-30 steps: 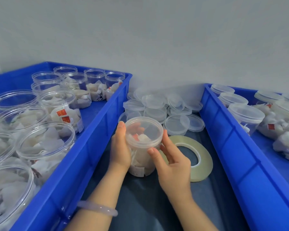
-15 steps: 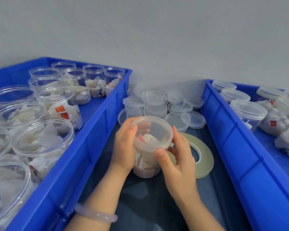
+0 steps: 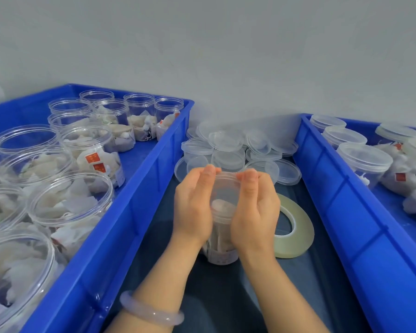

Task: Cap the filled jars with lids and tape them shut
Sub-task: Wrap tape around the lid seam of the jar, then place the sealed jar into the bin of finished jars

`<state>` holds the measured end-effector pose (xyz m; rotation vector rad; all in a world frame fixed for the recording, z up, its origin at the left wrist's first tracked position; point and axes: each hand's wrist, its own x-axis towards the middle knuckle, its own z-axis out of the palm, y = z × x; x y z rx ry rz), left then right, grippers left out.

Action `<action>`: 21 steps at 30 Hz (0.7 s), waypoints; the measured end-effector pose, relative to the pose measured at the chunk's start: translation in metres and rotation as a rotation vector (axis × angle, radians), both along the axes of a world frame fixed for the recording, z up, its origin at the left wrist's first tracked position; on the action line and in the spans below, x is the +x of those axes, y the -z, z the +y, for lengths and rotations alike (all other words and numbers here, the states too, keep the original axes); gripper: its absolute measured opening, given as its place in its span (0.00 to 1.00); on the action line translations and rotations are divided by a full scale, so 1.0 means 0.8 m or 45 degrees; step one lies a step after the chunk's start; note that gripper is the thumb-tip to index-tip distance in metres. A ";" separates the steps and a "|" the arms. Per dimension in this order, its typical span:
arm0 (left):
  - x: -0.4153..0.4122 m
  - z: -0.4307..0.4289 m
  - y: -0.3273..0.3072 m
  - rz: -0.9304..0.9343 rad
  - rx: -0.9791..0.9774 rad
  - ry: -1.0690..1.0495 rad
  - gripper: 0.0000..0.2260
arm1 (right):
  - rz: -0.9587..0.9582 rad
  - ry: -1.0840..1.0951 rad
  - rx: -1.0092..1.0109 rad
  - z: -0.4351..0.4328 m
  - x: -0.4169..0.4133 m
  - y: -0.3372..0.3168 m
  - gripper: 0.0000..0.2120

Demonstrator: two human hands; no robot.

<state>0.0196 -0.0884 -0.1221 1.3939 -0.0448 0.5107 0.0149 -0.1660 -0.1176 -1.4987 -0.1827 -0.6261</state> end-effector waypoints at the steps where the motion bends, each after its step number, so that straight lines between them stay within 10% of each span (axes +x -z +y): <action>1: -0.001 0.001 0.000 0.001 0.001 0.025 0.17 | -0.010 0.002 0.009 -0.001 0.000 0.001 0.23; 7: 0.008 0.027 -0.023 0.216 0.101 0.232 0.32 | 0.163 -0.164 -0.006 -0.011 0.000 0.005 0.24; 21: 0.015 0.017 -0.031 0.205 0.016 0.320 0.18 | 0.212 -0.143 0.058 -0.023 0.007 -0.004 0.26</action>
